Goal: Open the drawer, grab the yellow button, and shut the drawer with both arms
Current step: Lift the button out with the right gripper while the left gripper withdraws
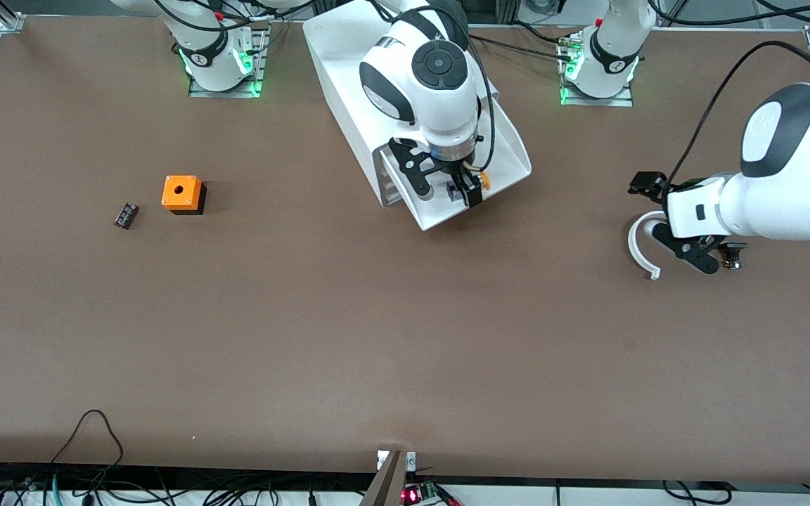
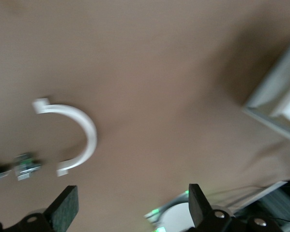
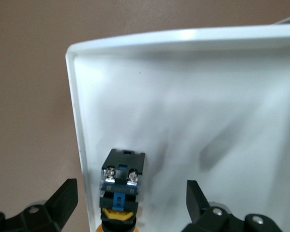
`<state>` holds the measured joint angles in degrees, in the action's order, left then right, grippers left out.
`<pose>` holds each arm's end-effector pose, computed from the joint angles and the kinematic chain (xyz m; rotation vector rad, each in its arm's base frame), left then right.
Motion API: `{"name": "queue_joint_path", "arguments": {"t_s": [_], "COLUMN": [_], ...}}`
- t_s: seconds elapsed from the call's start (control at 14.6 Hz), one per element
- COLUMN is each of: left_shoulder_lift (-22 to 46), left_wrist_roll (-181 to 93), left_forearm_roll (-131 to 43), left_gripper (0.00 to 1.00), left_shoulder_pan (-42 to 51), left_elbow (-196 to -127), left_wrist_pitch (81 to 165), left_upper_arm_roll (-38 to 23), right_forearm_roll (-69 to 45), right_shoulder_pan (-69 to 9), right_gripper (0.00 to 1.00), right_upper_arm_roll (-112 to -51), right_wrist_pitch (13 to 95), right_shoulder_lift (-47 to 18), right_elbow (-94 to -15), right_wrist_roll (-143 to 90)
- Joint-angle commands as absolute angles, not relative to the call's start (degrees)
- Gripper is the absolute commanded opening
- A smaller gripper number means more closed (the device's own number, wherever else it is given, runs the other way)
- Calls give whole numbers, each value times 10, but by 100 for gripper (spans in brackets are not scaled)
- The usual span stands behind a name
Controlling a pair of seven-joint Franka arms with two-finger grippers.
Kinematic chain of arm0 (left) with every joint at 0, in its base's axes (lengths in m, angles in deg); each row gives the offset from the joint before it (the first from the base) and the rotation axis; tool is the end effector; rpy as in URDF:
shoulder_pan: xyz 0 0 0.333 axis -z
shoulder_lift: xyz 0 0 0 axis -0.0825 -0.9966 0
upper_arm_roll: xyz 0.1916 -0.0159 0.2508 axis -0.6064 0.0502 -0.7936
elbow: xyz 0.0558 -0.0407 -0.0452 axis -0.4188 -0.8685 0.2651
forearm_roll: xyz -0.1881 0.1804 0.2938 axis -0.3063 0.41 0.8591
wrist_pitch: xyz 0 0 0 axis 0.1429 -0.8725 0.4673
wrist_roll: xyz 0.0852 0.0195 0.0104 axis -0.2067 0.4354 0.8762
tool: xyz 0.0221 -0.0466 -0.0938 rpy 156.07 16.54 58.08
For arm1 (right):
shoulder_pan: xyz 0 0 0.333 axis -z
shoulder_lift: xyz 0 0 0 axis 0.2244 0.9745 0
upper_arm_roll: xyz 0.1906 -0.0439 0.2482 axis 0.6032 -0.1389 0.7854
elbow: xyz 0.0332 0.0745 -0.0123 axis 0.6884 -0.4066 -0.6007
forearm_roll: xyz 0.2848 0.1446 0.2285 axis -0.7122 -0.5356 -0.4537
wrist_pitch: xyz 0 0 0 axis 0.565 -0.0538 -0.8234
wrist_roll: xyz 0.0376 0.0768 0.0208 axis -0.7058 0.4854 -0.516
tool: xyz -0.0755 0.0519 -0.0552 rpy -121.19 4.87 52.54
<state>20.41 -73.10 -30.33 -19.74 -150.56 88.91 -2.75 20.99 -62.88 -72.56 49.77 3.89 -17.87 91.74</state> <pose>0.5981 -0.0508 0.4632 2.8900 -0.8129 -0.5630 0.4644 0.6083 0.3998 -2.5743 1.5585 0.1418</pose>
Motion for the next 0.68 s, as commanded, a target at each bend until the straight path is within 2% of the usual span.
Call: {"name": "queue_joint_path", "arguments": {"t_s": [0.0, 0.07, 0.14, 0.48, 0.62], "left_shoulder_lift": [198, 196, 194, 187, 184], "left_wrist_roll": [-721, -723, -725, -719, -663], "left_forearm_roll": [-218, -196, -173, -172, -203], "left_gripper": [100, 100, 100, 100, 100], "left_shoulder_pan": [-184, -181, -177, -171, -171], "left_elbow": [-1434, -1418, -1404, -1384, -1385], "left_wrist_pitch": [865, 860, 860, 862, 865], "left_upper_arm_roll": [-22, -22, -22, -24, -24], "right_forearm_roll": [210, 210, 209, 206, 199], "right_shoulder_pan": [-635, -634, -632, -618, -593], "right_gripper": [38, 11, 0, 0, 0], "right_upper_arm_roll": [-733, -733, -733, -731, -727], "right_wrist_pitch": [495, 495, 495, 477, 441], "right_shoulder_lift": [51, 50, 50, 47, 46], "right_elbow": [-154, -154, -154, -152, -120], "right_wrist_roll": [926, 924, 923, 892, 863]}}
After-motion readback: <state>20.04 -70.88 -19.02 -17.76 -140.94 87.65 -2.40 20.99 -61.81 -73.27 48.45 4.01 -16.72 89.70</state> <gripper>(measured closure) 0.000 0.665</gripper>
